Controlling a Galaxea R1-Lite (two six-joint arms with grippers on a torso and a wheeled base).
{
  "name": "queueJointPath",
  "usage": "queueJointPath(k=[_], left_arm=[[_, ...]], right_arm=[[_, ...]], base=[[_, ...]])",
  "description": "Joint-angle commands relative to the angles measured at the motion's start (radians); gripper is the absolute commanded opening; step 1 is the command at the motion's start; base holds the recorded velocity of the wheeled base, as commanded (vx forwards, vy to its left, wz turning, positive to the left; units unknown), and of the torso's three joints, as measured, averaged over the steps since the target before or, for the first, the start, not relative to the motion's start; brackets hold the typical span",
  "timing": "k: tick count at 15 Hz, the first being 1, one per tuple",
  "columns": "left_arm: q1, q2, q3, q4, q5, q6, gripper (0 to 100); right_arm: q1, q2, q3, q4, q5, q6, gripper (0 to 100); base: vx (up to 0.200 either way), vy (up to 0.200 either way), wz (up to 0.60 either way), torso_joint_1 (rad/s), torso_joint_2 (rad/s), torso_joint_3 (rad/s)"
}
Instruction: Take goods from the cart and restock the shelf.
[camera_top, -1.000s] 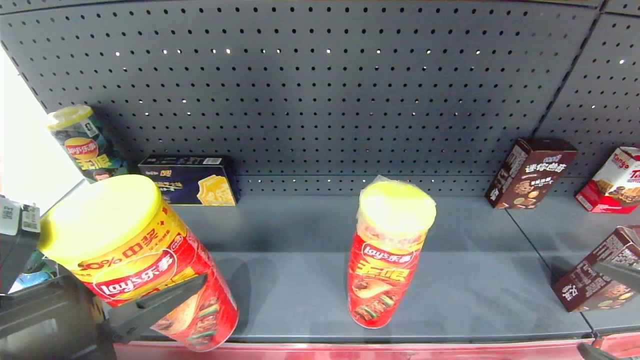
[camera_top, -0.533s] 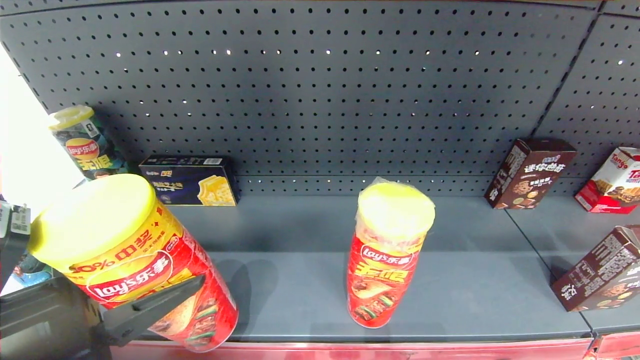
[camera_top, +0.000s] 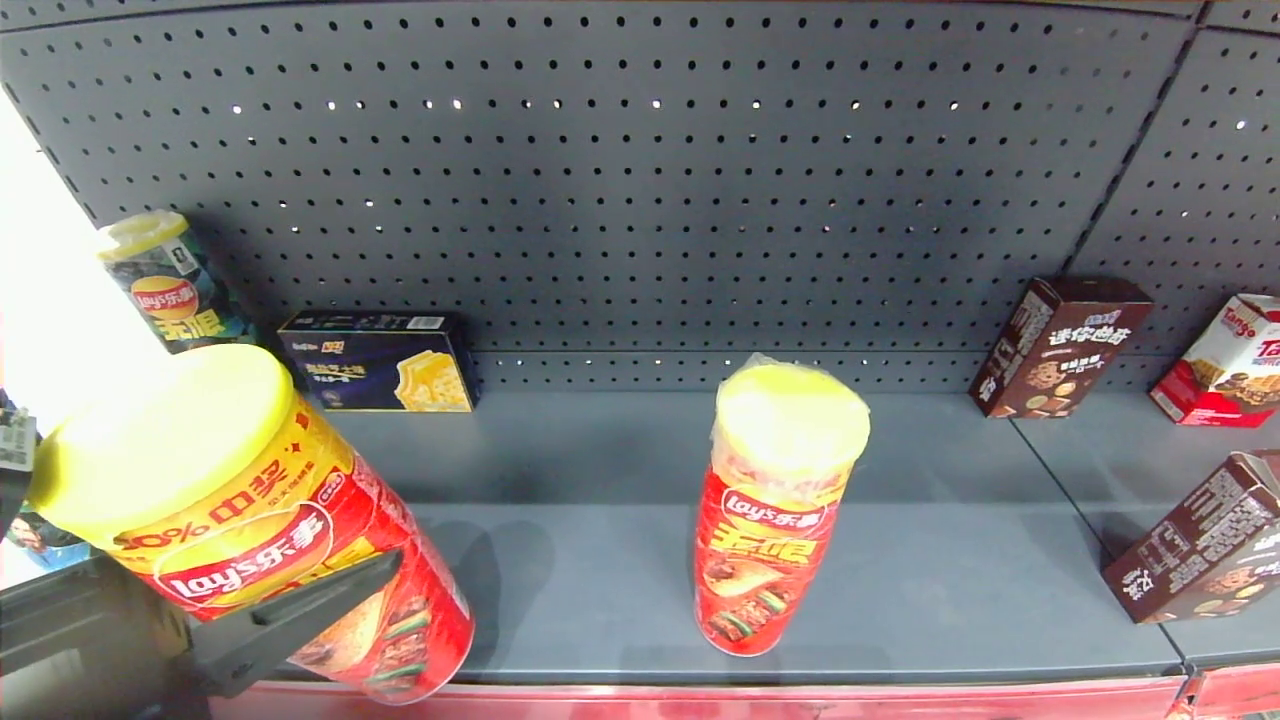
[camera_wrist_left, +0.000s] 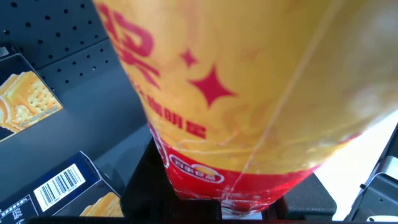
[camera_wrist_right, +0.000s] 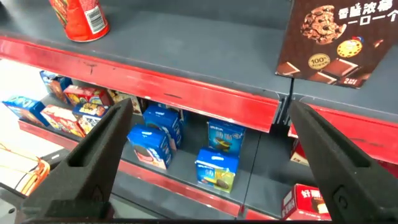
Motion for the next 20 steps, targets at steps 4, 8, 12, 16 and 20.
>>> queueJointPath(k=[4,8,12,16,20], left_arm=[[-0.001,-0.020,-0.006,0.004,-0.004,-0.002,0],[-0.014,-0.012,-0.032,0.022,0.002,-0.003,0],[-0.017,0.039,-0.081,0.016,0.001,-0.010,0],[-0.165,0.137,-0.230,0.065,-0.008,-0.039,0],[-0.184,0.237,-0.262,0.052,0.035,-0.062,0]], right_arm=[[0.001,0.000,0.002,0.000,0.000,0.000,100],[0.001,0.000,0.002,0.000,0.000,0.000,100],[0.001,0.000,0.002,0.000,0.000,0.000,100],[0.001,0.000,0.002,0.000,0.000,0.000,100],[0.001,0.000,0.002,0.000,0.000,0.000,100]], base=[[0.000,0.000,0.00,0.000,0.00,0.000],[0.000,0.000,0.00,0.000,0.00,0.000],[0.000,0.000,0.00,0.000,0.00,0.000],[0.000,0.000,0.00,0.000,0.00,0.000],[0.000,0.000,0.00,0.000,0.00,0.000]])
